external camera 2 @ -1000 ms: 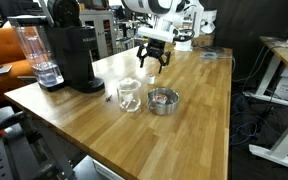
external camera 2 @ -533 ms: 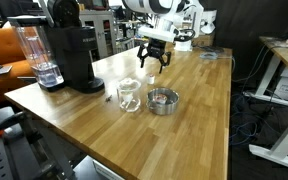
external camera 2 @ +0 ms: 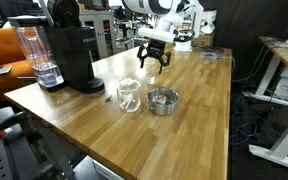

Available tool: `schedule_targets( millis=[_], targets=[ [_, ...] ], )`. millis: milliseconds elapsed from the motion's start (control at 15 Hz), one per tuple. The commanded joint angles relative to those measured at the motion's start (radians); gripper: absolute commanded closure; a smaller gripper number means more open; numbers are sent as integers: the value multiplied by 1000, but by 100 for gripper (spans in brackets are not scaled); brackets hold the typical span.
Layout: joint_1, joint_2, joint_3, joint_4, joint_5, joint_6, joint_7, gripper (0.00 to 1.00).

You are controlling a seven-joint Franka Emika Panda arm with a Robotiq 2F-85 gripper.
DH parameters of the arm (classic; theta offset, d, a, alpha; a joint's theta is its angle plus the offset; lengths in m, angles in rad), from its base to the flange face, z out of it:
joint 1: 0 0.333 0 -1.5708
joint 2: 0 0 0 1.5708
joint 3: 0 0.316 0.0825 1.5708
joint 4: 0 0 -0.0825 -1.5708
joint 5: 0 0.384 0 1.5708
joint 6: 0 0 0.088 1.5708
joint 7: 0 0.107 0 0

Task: Pick the lid on the table, put it on the jar, then put one cup in the pot and another cup inside the coffee maker

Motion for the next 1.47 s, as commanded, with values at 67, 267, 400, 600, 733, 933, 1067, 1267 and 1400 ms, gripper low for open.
schedule_targets(
  millis=[67, 267, 400, 600, 733, 933, 1067, 1267, 1400],
  targets=[
    [12, 19, -3, 25, -26, 0, -1, 0],
    [21, 38, 1, 41, -33, 1, -8, 0],
    [29, 56, 2, 57, -40, 0, -11, 0],
    [39, 91, 2, 103, -53, -13, -18, 0],
    [45, 117, 4, 139, -62, -22, -23, 0],
    [53, 157, 8, 194, -69, -33, -37, 0],
    [57, 184, 11, 232, -69, -43, -49, 0],
    [62, 216, 12, 277, -69, -55, -64, 0],
    [64, 230, 11, 298, -69, -60, -68, 0]
  ],
)
